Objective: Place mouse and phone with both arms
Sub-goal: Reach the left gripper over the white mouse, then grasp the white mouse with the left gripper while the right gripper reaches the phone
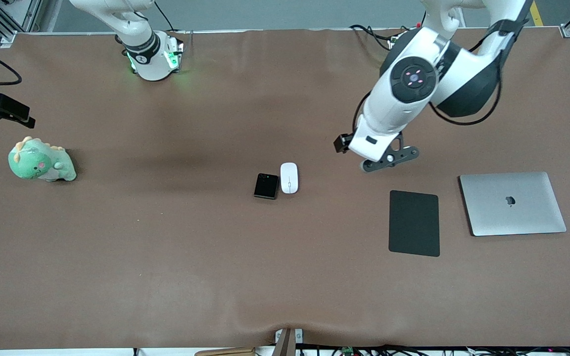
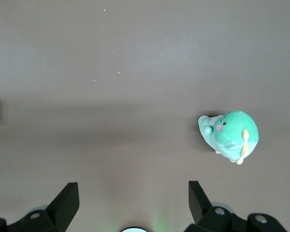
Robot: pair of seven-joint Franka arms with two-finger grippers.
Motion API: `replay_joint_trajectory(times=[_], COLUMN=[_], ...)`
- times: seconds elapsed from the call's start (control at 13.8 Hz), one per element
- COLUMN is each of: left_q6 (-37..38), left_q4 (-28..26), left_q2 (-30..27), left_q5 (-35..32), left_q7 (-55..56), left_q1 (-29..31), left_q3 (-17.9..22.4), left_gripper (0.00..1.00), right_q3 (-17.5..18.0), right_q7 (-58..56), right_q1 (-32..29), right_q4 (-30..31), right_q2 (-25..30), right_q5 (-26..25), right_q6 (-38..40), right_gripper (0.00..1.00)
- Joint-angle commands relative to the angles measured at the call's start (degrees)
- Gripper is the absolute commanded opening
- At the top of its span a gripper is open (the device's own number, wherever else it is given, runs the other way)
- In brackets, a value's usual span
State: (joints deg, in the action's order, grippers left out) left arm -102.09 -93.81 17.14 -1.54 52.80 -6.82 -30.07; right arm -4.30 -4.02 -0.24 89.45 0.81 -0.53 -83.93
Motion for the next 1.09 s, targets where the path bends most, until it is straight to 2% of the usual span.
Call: replay_joint_trajectory(times=[0.0, 0.51, 0.65, 1.02], left_q6=[-2.75, -10.67, -15.13, -23.75], left_q4=[0.12, -0.23, -0.32, 0.03], left_q2=[3.15, 10.8, 13.08, 19.32], left_q5=[-1.28, -4.95, -6.2, -16.37], left_q7=[2.21, 6.86, 8.71, 8.81], left_q1=[-1.79, -7.68, -8.91, -12.69], left_q3=[-0.08, -0.08, -0.08, 0.18], left_gripper=[1.0, 1.0, 1.0, 1.0], right_q3=[-0.09, -0.09, -0.09, -0.09], right_q7=[-0.55, -0.38, -0.2, 3.82], right_q1=[1.29, 2.27, 2.96, 6.74], right_q4=[-1.12, -1.21, -1.47, -1.47], right_q2=[-0.9, -4.41, -5.03, -7.05], right_q5=[-0.09, 0.18, 0.09, 0.18], right_q6=[0.7, 0.17, 0.17, -0.53], right_gripper=[1.0, 1.0, 1.0, 1.0])
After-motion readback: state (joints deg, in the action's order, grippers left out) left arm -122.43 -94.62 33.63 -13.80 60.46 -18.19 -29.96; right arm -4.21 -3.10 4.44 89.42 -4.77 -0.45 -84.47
